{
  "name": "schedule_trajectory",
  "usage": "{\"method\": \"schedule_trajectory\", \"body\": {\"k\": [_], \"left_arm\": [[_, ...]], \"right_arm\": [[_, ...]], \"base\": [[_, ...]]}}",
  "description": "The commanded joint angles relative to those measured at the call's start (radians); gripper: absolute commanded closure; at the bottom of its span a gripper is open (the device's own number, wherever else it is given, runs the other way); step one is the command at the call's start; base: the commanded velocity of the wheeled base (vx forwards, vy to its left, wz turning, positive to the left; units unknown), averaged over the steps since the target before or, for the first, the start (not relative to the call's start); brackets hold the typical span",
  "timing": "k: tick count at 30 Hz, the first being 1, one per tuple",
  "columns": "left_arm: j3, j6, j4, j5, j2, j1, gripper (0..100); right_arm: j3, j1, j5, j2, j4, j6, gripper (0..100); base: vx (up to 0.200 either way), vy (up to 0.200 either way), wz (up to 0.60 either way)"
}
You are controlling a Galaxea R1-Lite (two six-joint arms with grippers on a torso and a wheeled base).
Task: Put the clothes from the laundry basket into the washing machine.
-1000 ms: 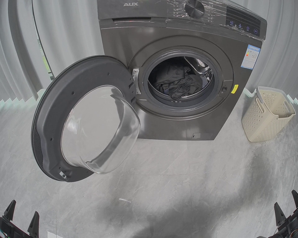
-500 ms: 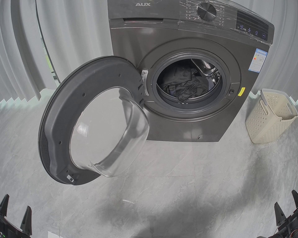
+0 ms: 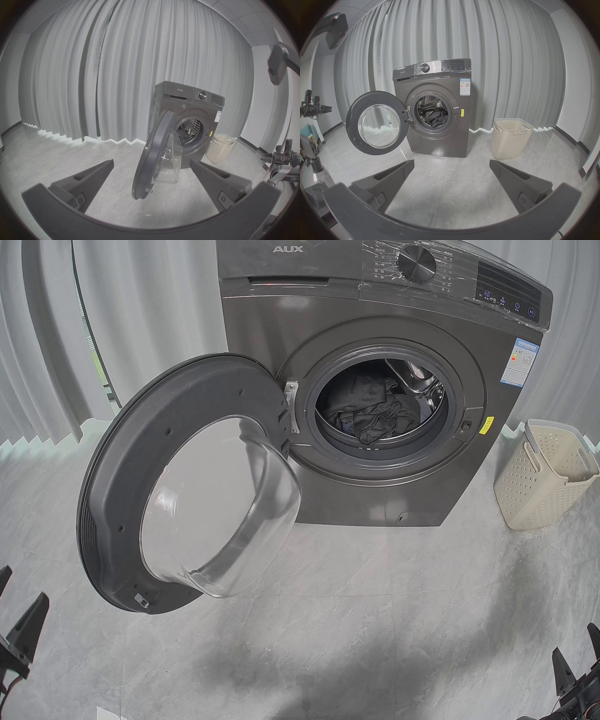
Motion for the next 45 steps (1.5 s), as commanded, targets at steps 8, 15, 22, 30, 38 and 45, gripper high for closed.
{"method": "schedule_trajectory", "body": {"k": [8,15,22,30,38,45], "left_arm": [[-0.106,-0.012,-0.340,-0.034,0.632,-0.052,0],[-0.111,-0.010,-0.480,-0.067,0.757,-0.052,0],[-0.063,-0.020,-0.478,-0.204,0.665,-0.179,0],[-0.031,-0.021,-0.477,-0.195,0.602,-0.256,0],[0.003,-0.027,-0.474,-0.201,0.522,-0.233,0],[0.004,-0.044,-0.445,-0.190,0.473,-0.133,0]], "right_arm": [[0.016,0.000,0.000,-0.013,0.000,-0.002,0],[0.016,0.000,0.000,-0.013,0.000,-0.002,0],[0.016,0.000,0.000,-0.013,0.000,-0.002,0],[0.016,0.000,0.000,-0.013,0.000,-0.002,0],[0.016,0.000,0.000,-0.013,0.000,-0.002,0],[0.018,0.000,0.000,-0.013,0.000,-0.002,0]], "base": [[0.000,0.000,0.00],[0.000,0.000,0.00],[0.000,0.000,0.00],[0.000,0.000,0.00],[0.000,0.000,0.00],[0.000,0.000,0.00]]}}
